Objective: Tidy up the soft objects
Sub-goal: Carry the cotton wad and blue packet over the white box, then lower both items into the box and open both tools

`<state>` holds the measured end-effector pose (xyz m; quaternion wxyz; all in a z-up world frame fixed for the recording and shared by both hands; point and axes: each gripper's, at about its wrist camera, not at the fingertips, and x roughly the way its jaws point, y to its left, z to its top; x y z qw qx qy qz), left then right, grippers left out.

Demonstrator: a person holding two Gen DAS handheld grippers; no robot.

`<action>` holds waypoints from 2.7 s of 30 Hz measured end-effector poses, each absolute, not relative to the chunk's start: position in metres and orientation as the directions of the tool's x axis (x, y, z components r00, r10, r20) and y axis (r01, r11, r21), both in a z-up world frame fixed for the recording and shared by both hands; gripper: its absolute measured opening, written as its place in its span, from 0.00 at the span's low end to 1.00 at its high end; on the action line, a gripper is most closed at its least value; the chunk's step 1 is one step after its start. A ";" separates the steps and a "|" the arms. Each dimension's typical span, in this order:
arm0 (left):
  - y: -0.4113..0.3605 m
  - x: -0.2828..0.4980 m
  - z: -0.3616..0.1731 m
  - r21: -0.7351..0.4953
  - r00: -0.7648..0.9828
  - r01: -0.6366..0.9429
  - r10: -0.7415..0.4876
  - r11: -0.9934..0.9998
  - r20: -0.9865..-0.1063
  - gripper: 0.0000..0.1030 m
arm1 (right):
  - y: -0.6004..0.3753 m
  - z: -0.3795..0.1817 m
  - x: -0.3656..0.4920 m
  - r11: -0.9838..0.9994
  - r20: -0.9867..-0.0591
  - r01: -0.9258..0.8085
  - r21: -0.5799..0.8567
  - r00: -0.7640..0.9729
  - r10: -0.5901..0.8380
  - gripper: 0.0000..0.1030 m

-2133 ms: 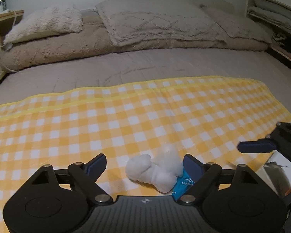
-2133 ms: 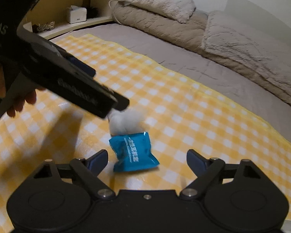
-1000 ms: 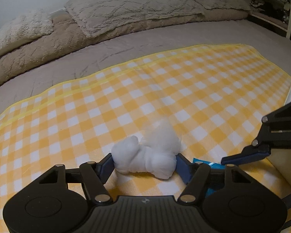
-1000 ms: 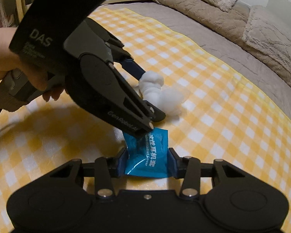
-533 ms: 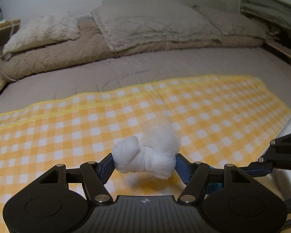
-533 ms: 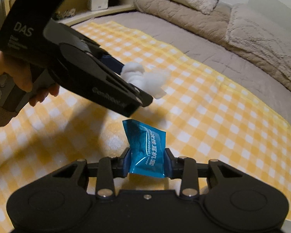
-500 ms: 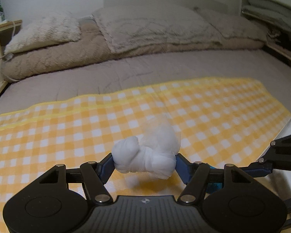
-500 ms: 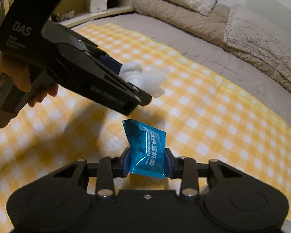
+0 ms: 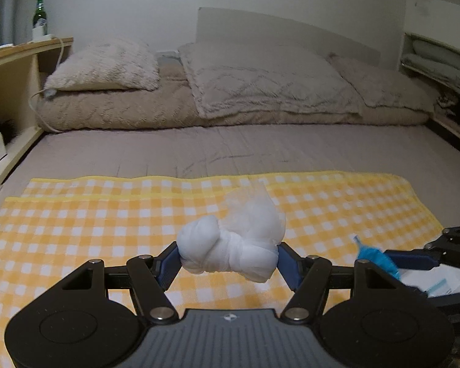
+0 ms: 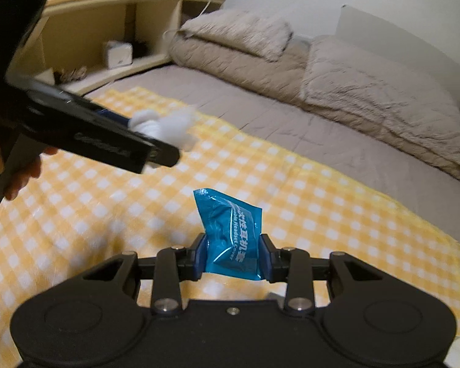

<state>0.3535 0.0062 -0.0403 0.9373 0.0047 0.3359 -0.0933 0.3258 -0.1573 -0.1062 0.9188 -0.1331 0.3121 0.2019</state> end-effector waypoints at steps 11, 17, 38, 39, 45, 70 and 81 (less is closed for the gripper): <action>-0.008 0.336 -0.006 -0.111 0.789 0.161 -0.195 0.981 -0.583 0.65 | -0.210 -0.070 0.305 0.934 -0.543 -0.348 -0.084 0.802 0.250 0.35; -0.038 0.329 0.001 -0.139 0.784 0.198 -0.242 0.970 -0.572 0.65 | -0.252 -0.058 0.295 0.963 -0.512 -0.265 -0.055 0.835 0.200 0.35; -0.182 0.318 -0.044 -0.208 0.590 0.436 -0.452 0.876 -0.669 0.65 | -0.372 -0.073 0.273 0.999 -0.560 -0.004 -0.041 0.828 -0.020 0.36; -0.189 0.316 -0.048 -0.204 0.574 0.452 -0.458 0.868 -0.679 0.65 | -0.376 -0.075 0.272 0.999 -0.566 0.003 -0.041 0.824 -0.026 0.36; -0.227 0.306 -0.075 -0.157 0.473 0.573 -0.481 0.804 -0.738 0.65 | -0.393 -0.091 0.276 0.999 -0.620 0.039 -0.036 0.783 -0.052 0.36; -0.264 0.319 -0.152 -0.091 0.422 0.640 -0.447 0.763 -0.789 0.72 | -0.403 -0.147 0.305 0.997 -0.739 0.009 -0.079 0.670 -0.065 0.37; -0.262 0.320 -0.149 -0.091 0.419 0.653 -0.459 0.752 -0.784 0.96 | -0.411 -0.167 0.327 0.994 -0.765 0.062 -0.091 0.635 -0.109 0.56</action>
